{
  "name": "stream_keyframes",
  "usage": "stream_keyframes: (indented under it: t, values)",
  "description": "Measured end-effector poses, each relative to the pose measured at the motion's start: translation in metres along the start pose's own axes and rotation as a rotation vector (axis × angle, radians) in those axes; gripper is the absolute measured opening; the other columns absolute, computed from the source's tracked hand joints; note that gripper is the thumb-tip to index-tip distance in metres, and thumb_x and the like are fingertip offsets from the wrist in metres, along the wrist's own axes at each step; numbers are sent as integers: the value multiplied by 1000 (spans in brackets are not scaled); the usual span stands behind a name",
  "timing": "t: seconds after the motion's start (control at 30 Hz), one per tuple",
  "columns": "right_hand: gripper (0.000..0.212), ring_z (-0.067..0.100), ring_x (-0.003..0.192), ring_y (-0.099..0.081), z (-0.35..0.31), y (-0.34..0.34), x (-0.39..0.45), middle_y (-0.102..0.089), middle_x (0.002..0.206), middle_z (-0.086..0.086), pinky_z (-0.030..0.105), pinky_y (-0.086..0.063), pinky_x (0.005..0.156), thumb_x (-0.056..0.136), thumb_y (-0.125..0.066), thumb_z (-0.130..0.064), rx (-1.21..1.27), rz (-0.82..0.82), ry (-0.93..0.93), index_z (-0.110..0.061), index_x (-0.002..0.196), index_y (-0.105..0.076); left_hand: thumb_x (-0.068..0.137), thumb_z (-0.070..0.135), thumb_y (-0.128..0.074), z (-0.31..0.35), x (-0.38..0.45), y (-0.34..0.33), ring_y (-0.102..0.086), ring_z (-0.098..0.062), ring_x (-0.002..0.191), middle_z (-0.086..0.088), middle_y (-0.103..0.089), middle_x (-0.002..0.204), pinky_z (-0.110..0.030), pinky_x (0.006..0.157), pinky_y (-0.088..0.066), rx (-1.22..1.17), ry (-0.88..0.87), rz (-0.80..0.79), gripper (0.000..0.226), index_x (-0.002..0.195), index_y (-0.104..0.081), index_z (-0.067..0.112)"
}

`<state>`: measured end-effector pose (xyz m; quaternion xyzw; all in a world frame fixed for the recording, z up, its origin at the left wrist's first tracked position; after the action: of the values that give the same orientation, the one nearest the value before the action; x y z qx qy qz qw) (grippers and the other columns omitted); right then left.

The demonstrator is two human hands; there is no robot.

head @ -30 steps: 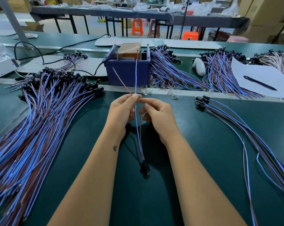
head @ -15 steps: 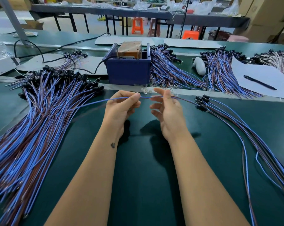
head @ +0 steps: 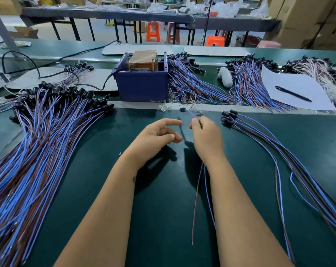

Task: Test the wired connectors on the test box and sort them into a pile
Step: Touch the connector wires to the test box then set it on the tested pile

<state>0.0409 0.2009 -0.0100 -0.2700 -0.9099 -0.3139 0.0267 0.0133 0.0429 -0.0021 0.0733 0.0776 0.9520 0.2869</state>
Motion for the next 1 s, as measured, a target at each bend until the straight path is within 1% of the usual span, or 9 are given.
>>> stream_keyframes:
  t: [0.13,0.27,0.43,0.6,0.73,0.8,0.83,0.93,1.0]
  values:
    - [37,29,79,-52,14,23,-5,-60,78,4,35,-34,60,101,-36,-39,-324,-31,55,-13,87,-59,96,-7,-46,-4,2,-2,-67,-2,78,7,-73,78,-10,77,-47,2,24,26,36,112,-64,19]
    - [32,31,85,-53,42,61,-3,-61,88,8,33,-33,61,100,-42,-36,-577,46,62,-15,87,-62,96,-3,-47,-5,3,-5,-67,-2,81,7,-74,81,-13,84,-49,50,34,41,36,108,-66,24]
    - [31,37,108,-52,68,107,6,-59,115,17,39,-42,78,100,-44,-31,-867,120,-119,-10,115,-61,95,-1,-45,-6,5,-7,-67,-3,79,6,-74,80,-20,83,-47,8,55,102,35,104,-67,25]
    - [37,37,117,-47,58,118,12,-52,127,19,39,-38,92,89,-54,-21,-1012,149,-283,-10,124,-52,94,1,-44,-7,5,-14,-68,-4,79,5,-74,79,-11,76,-47,22,69,135,34,102,-68,24]
    - [41,35,117,-45,12,68,6,-50,128,18,40,-35,92,89,-54,-30,-944,175,-59,-11,125,-50,92,1,-45,-8,5,-17,-67,-5,77,5,-73,79,-10,70,-47,38,84,185,33,99,-69,23]
    - [38,34,117,-45,-15,19,-4,-50,127,14,40,-35,92,93,-50,-34,-784,76,141,-16,126,-51,89,-1,-46,-5,6,-17,-61,-4,70,5,-70,78,-11,63,-45,130,59,297,32,92,-70,20]
    - [35,33,117,-45,-28,-6,-12,-50,126,12,40,-34,92,95,-48,-32,-677,2,221,-18,127,-51,87,-1,-47,-4,6,-14,-60,-6,72,3,-69,82,-16,66,-46,249,38,376,31,90,-71,17]
    - [30,31,112,-43,-49,-59,-32,-49,122,8,39,-32,87,96,-41,-25,-529,-180,358,-20,125,-49,87,2,-48,-5,0,10,-55,-27,103,-10,-67,103,-36,89,-43,580,26,657,27,91,-74,8]
    - [31,31,113,-38,-46,-72,-33,-44,123,8,41,-31,89,97,-40,-32,-632,-202,418,-20,124,-48,90,10,-49,-9,-7,28,-42,-30,122,-9,-61,120,-37,100,-36,700,124,769,26,96,-74,15]
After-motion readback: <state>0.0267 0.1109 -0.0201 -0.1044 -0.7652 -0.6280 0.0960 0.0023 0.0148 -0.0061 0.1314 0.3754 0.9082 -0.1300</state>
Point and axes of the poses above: each hand's wrist, its own x-axis towards the middle knuckle, its own y-axis out of the back of the hand, z = x × y, the point moved 2 cm from there along x, towards the middle knuckle
